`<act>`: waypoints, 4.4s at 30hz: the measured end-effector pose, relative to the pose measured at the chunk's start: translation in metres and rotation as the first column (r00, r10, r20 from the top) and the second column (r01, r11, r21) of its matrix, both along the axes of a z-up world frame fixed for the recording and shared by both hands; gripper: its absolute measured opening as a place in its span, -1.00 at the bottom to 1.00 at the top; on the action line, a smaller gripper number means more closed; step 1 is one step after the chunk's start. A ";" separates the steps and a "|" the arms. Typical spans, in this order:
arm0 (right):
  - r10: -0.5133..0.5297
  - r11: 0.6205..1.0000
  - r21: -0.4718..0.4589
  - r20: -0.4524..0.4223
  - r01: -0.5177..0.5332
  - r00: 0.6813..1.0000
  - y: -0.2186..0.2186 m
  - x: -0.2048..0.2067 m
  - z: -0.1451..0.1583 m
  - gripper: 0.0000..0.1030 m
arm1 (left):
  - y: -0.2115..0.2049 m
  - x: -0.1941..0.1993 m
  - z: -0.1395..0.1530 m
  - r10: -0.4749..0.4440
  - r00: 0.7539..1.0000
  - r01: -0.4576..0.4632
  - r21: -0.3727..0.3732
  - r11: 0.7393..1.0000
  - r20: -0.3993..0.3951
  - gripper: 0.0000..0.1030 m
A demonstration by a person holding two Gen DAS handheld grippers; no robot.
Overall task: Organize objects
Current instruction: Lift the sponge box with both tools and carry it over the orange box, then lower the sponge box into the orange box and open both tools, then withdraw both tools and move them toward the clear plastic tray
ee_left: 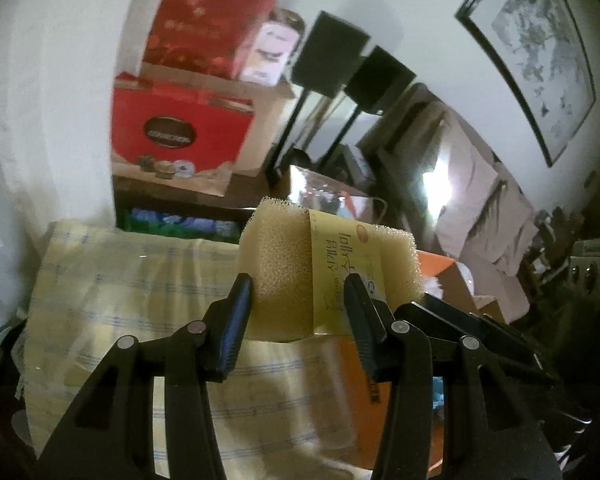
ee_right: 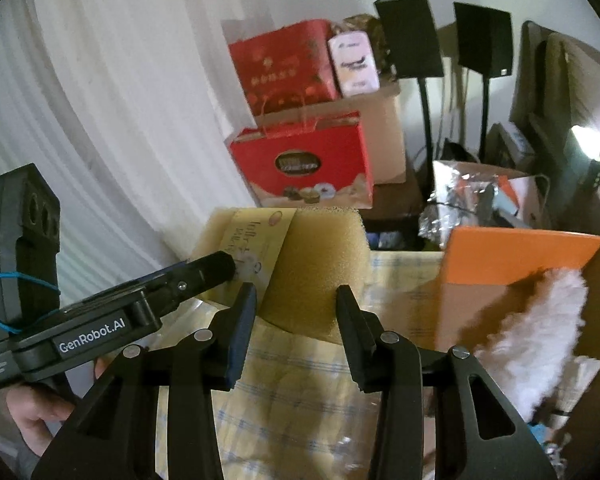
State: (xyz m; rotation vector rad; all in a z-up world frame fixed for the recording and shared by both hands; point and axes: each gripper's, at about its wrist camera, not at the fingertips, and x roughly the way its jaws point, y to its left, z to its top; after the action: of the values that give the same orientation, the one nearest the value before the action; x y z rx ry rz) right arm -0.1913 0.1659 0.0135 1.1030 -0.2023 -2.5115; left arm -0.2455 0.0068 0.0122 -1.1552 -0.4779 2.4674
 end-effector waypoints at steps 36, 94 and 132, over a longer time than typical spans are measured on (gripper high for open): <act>-0.229 0.972 -0.042 0.074 0.233 0.971 0.208 -0.033 -0.050 -0.23 | 0.202 -0.038 -0.045 -0.222 0.971 0.235 -0.190 0.953 0.086 -0.15; -0.028 0.994 0.106 -0.064 0.035 0.998 0.054 0.059 0.007 0.99 | -0.006 0.082 0.024 0.069 0.990 -0.103 -0.289 0.952 -0.126 0.98; 0.037 0.980 0.191 0.058 -0.047 0.998 -0.034 0.028 -0.053 0.65 | -0.131 0.058 -0.081 0.164 0.987 -0.151 -0.392 0.907 -0.001 0.67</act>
State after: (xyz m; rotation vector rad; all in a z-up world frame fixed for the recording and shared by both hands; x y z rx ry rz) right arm -0.1634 0.1318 -0.0392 1.2368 0.0505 -2.5064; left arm -0.1875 -0.1244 -0.0685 -1.3538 -0.0829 2.7734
